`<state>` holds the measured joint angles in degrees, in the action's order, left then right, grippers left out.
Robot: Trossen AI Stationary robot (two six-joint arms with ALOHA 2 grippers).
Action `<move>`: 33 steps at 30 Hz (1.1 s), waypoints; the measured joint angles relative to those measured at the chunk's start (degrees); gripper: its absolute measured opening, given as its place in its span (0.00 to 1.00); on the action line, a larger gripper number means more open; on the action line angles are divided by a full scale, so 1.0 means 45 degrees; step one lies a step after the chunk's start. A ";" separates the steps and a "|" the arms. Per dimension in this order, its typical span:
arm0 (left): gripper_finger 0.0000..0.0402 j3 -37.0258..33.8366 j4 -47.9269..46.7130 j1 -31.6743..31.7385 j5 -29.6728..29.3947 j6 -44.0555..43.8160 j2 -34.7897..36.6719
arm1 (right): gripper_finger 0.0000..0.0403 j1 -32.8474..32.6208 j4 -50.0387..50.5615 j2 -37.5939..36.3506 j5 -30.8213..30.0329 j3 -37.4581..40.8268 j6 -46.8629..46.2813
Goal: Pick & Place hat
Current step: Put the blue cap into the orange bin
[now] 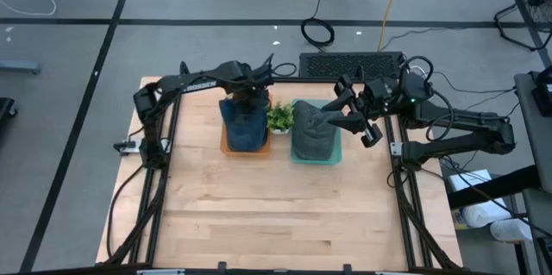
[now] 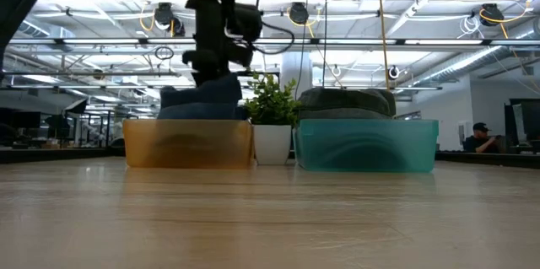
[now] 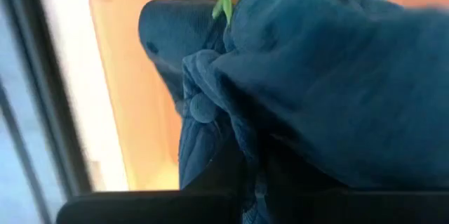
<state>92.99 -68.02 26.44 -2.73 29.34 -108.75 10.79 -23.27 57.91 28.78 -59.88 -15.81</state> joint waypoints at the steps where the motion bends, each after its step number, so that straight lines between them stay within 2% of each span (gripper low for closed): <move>1: 0.06 0.0000 0.0109 0.0044 0.0094 -0.0107 -0.0149 | 0.37 0.0000 0.0015 0.0000 0.0005 0.0000 0.0005; 5: 0.06 0.0000 0.0514 0.0209 0.0580 -0.0241 -0.0595 | 0.37 -0.0005 0.0037 0.0000 0.0005 0.0110 0.0005; 22: 0.06 0.0000 0.1010 0.0974 0.0930 -0.1654 -0.1626 | 0.36 -0.0090 0.0003 0.0002 0.0005 0.0364 0.0005; 25: 0.14 0.0000 0.1068 0.0972 0.0832 -0.1865 -0.1624 | 0.36 -0.0186 0.0001 0.0004 0.0005 0.0364 0.0049; 33: 0.47 -0.0010 0.1035 0.0960 0.0780 -0.2473 -0.1386 | 0.37 -0.0209 0.0000 0.0001 0.0000 0.0364 0.0151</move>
<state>92.95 -63.36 30.76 0.78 18.22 -114.99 9.85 -23.27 57.91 28.77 -58.24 -15.14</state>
